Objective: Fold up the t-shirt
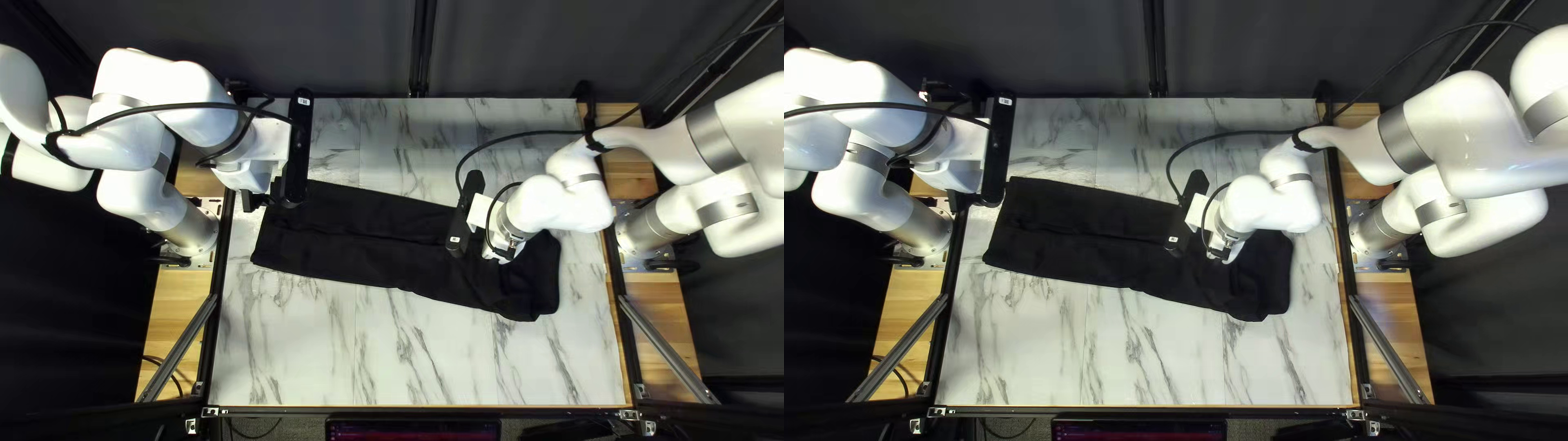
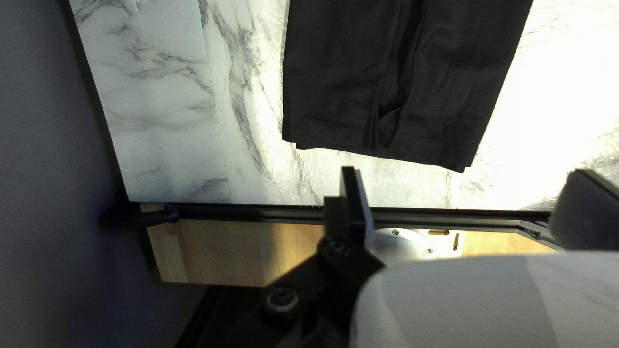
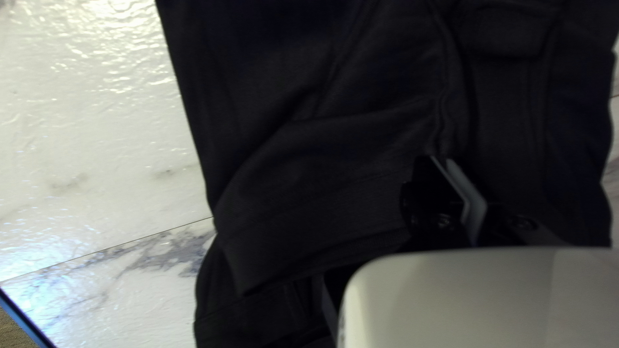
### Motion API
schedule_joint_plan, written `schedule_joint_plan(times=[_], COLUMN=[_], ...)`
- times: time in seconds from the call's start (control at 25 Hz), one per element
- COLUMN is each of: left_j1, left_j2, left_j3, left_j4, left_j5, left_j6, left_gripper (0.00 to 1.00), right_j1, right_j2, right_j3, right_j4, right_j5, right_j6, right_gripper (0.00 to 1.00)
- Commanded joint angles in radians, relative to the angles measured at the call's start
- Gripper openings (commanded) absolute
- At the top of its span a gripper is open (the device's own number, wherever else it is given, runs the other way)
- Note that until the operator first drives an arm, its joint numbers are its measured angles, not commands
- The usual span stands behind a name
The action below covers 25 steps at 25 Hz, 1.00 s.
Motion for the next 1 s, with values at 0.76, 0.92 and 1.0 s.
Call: schedule_joint_plan(times=[0.76, 0.92, 1.0], left_j1=[0.0, 0.0, 0.0], left_j2=[0.0, 0.0, 0.0], left_j3=[0.0, 0.0, 0.0], left_j4=[0.0, 0.0, 0.0], left_j5=[0.0, 0.0, 0.0], left_j6=[0.0, 0.0, 0.0], left_gripper=[1.0, 1.0, 1.0], right_j1=[0.032, 0.041, 0.051], right_j2=[0.239, 0.29, 0.309], right_j3=[-0.233, -0.266, -0.281], right_j4=[0.094, 0.091, 0.075], right_j5=[-0.014, -0.048, -0.061], right_j6=[0.146, 0.197, 0.238], right_gripper=[0.0, 0.0, 0.0])
